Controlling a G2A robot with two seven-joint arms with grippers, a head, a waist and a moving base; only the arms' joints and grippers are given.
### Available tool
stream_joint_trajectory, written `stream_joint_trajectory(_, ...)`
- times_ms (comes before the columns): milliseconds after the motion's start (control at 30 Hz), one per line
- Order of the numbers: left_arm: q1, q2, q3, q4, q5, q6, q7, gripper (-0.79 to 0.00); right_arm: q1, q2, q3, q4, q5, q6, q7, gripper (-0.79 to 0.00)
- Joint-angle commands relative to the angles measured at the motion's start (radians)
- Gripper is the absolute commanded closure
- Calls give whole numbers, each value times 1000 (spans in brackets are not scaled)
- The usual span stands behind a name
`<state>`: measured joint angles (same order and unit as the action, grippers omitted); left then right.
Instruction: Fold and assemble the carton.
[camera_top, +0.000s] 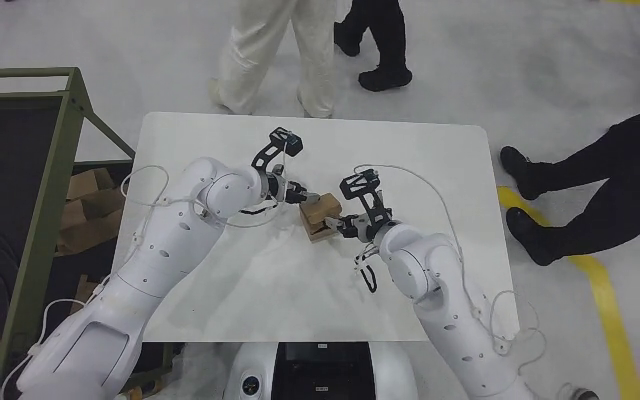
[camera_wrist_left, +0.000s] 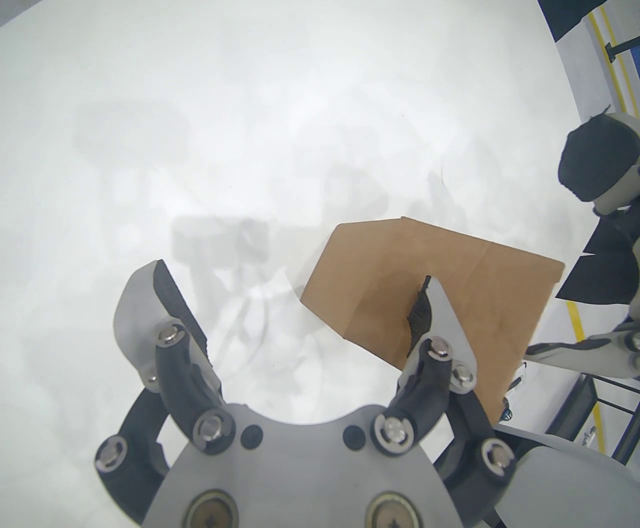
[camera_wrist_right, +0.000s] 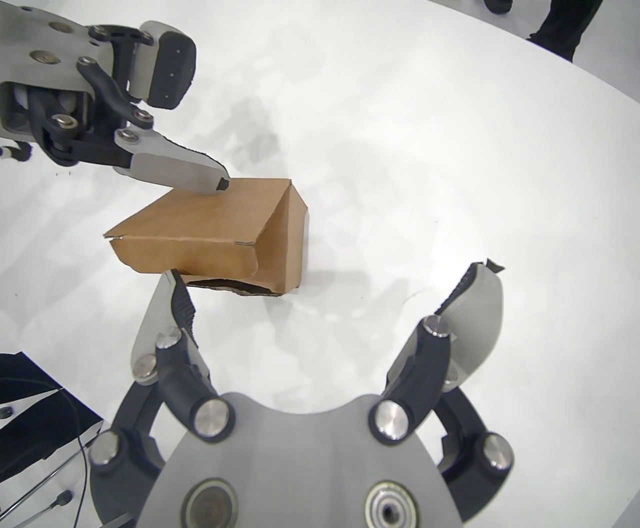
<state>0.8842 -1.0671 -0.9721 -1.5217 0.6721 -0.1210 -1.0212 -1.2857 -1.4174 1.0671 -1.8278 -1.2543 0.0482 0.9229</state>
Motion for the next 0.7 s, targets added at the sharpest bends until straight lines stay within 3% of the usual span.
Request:
stream_joint_trajectory(0,4,1,-8,-5,0,-1,0,-785,-7,2,11,4,23,-13,1,-785)
stream_joint_trajectory(300,15,4,-25,-18,1,-14,2,-785,-58,23,71,34,44,-122,-1,-785)
stream_joint_trajectory(667,28,6,-35,-29,0,-26,-8,-785,27,2,-10,196,27,-2,-50,-785)
